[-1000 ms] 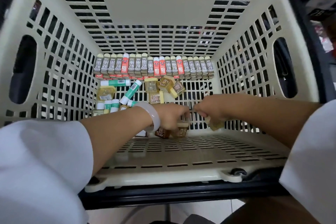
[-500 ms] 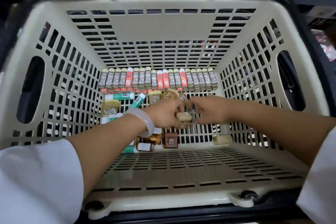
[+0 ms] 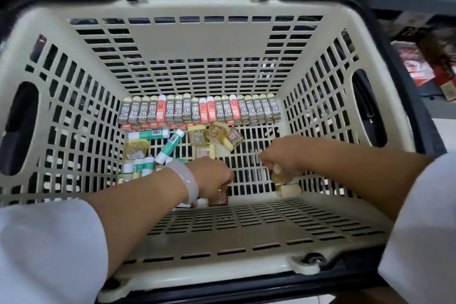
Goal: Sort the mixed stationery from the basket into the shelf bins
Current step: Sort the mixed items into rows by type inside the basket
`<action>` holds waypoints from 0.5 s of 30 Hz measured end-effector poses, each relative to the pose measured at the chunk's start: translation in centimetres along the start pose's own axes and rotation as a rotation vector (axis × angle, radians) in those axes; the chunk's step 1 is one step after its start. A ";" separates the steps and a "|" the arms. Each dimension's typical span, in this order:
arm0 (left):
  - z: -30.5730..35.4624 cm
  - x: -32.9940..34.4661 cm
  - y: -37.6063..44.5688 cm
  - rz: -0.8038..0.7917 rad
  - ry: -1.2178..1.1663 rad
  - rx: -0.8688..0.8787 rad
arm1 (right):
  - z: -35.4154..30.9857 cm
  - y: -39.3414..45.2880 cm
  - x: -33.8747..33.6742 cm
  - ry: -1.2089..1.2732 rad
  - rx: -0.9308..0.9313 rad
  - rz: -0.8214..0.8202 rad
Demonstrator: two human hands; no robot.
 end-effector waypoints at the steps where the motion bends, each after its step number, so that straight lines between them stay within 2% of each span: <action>1: 0.1 0.1 0.0 0.004 0.026 -0.001 | -0.3 0.0 0.3 -0.027 -0.016 -0.040; 4: 0.1 0.2 0.0 0.003 -0.003 -0.011 | -0.1 0.5 0.6 0.024 -0.004 -0.160; 7: 0.0 0.0 -0.1 -0.065 -0.044 -0.060 | -0.1 0.4 0.2 0.072 0.001 -0.202; 10: -0.1 -0.3 -0.2 -0.025 -0.248 -0.025 | -0.3 0.5 -0.9 0.185 0.002 -0.008; 13: -0.3 -1.6 -0.7 0.158 -0.532 0.008 | -1.1 0.7 -2.4 0.656 -0.072 0.135; 15: -0.6 -2.4 -0.9 0.280 -0.707 0.004 | -1.8 0.8 -2.9 0.865 -0.101 0.208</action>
Point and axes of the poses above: each hand's wrist, its own y-axis towards the middle knuckle, its own x-axis out of the palm, z = x × y, the point moved 2 cm from there along y, towards the middle knuckle, and after that the axes turned 14 degrees about -y, right-handed, at the moved point
